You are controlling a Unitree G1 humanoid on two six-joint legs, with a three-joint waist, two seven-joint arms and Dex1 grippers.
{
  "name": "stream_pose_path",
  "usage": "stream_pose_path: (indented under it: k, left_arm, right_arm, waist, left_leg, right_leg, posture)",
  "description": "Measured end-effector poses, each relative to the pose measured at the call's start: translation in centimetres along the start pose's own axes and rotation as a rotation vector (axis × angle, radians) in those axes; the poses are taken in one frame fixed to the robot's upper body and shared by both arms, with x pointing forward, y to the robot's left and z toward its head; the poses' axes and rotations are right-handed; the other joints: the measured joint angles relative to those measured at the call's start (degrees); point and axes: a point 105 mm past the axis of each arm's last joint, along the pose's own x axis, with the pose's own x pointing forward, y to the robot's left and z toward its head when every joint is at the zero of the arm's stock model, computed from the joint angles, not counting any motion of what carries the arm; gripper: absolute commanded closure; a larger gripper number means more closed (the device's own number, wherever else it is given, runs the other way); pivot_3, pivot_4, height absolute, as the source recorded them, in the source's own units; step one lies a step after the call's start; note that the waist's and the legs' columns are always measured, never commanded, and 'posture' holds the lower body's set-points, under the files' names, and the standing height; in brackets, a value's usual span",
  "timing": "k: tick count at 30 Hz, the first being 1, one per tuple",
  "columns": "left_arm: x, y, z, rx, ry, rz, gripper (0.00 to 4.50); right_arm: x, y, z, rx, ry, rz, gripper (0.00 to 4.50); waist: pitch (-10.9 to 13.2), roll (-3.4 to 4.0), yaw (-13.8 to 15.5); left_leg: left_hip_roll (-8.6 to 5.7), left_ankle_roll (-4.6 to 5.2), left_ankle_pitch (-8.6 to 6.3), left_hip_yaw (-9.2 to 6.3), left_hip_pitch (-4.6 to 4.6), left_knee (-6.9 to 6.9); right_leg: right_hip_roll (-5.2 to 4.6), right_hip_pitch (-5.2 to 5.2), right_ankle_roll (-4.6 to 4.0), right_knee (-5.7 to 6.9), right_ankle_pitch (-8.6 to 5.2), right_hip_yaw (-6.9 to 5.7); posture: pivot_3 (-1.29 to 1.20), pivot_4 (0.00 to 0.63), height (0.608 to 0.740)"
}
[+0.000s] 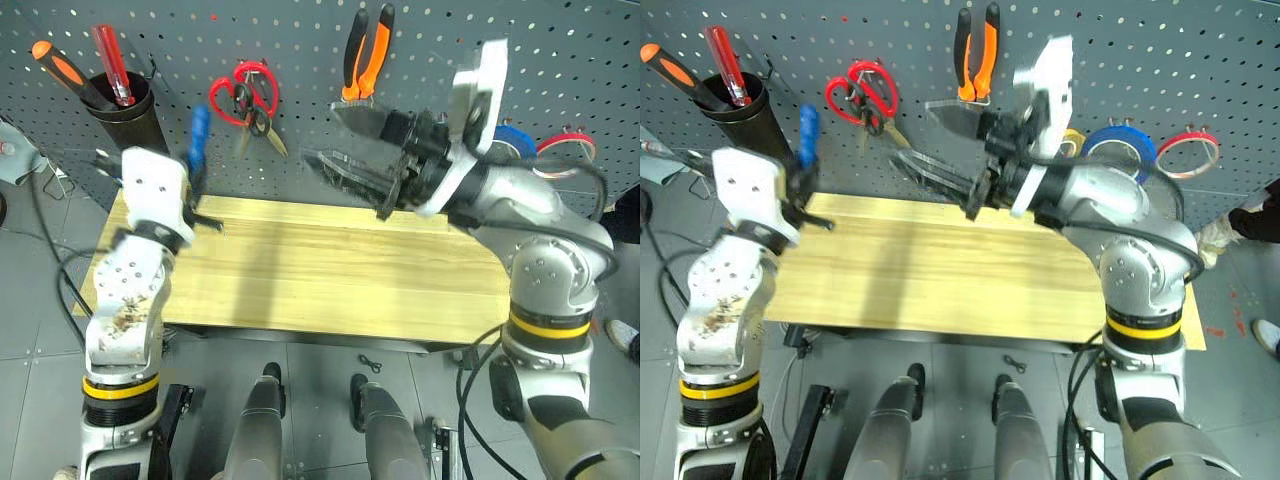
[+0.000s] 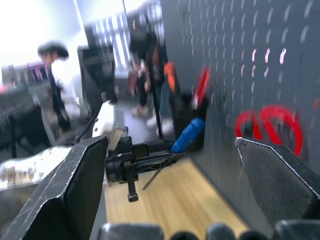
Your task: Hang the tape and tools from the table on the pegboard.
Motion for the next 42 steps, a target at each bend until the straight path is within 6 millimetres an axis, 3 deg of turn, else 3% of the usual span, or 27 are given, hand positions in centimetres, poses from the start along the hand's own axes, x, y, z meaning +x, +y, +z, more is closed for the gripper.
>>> stream_pose_path:
  k: [6, 10, 14, 18, 22, 26, 31, 37, 42]
  left_arm:
    - [3.2, 3.7, 6.6, 0.117, -0.228, 0.191, 4.17]
    - [6.4, 5.5, 8.4, 0.100, -0.288, 0.250, 4.17]
    - [8.6, 5.8, 7.5, 0.064, -0.274, 0.244, 4.17]
    - [10.2, 6.3, 4.2, -0.032, -0.183, 0.275, 4.17]
    - [10.5, 6.0, 1.7, -0.118, -0.122, 0.284, 4.17]
    - [10.5, 6.2, -0.1, -0.185, -0.071, 0.307, 2.29]
    - [10.5, 6.3, -0.4, -0.208, -0.066, 0.310, 0.05]
    - [9.8, 6.5, 1.1, -0.229, -0.134, 0.287, 0.05]
    - [7.9, 6.2, 3.5, -0.265, -0.184, 0.124, 0.05]
  right_arm:
    - [1.1, -0.7, 2.1, 0.000, -0.072, -0.007, 0.00]
    - [1.4, -1.2, 1.5, -0.006, -0.058, -0.024, 0.00]
    - [1.5, -1.3, 1.3, -0.012, -0.052, -0.028, 0.00]
    - [1.4, -1.4, 1.0, -0.014, -0.043, -0.038, 0.00]
    - [1.3, -1.6, 1.0, -0.024, -0.036, -0.054, 0.00]
    - [1.3, -1.7, 1.0, -0.028, -0.032, -0.063, 0.00]
    - [1.2, -1.9, 1.0, -0.030, -0.028, -0.071, 0.00]
    - [1.1, -2.0, 0.8, -0.044, -0.008, -0.080, 0.00]
    - [0.8, -2.4, -0.4, -0.069, 0.075, -0.093, 0.00]
  waist:
    - [-0.84, -0.13, 0.92]
    - [-1.01, -0.16, 1.25]
    - [-1.02, -0.17, 1.31]
    - [-1.02, -0.17, 1.06]
    - [-1.02, -0.17, 0.86]
    - [-1.02, -0.17, 0.77]
    - [-1.02, -0.17, 0.79]
    - [-1.02, -0.17, 0.68]
    - [-1.02, -0.17, 0.49]
  left_leg:
    - [-0.01, 0.00, 0.01, 0.00, -0.03, -0.05]
    - [-0.03, 0.00, 0.01, -0.01, -0.03, -0.04]
    - [-0.03, 0.00, 0.02, -0.02, -0.03, -0.04]
    - [-0.03, 0.00, 0.02, -0.05, -0.04, -0.04]
    - [-0.03, 0.00, 0.02, -0.07, -0.04, -0.04]
    - [-0.03, 0.00, 0.02, -0.08, -0.03, -0.02]
    - [-0.03, -0.01, 0.03, -0.10, -0.04, 0.03]
    - [-0.02, -0.01, 0.03, -0.11, -0.03, 0.06]
    - [-0.01, -0.02, 0.03, -0.13, -0.02, 0.07]
  right_leg:
    - [-0.01, 0.03, 0.00, -0.09, 0.01, -0.08]
    - [-0.03, 0.05, 0.00, -0.07, 0.01, -0.14]
    - [-0.03, 0.05, 0.00, -0.03, 0.02, -0.15]
    - [-0.03, 0.04, -0.01, 0.03, 0.03, -0.20]
    - [-0.03, 0.03, -0.02, 0.08, 0.04, -0.22]
    - [-0.03, 0.04, -0.02, 0.12, 0.04, -0.22]
    - [-0.04, 0.04, -0.02, 0.17, 0.04, -0.24]
    - [-0.04, 0.05, -0.04, 0.19, 0.05, -0.24]
    - [-0.03, 0.05, -0.05, 0.27, 0.06, -0.24]
  posture:
    - [0.16, 0.255, 0.740]
    - [0.15, 0.256, 0.740]
    - [0.14, 0.259, 0.740]
    - [0.13, 0.263, 0.740]
    - [0.10, 0.277, 0.740]
    - [0.10, 0.277, 0.740]
    - [0.11, 0.281, 0.740]
    - [0.11, 0.281, 0.740]
    - [0.12, 0.299, 0.740]
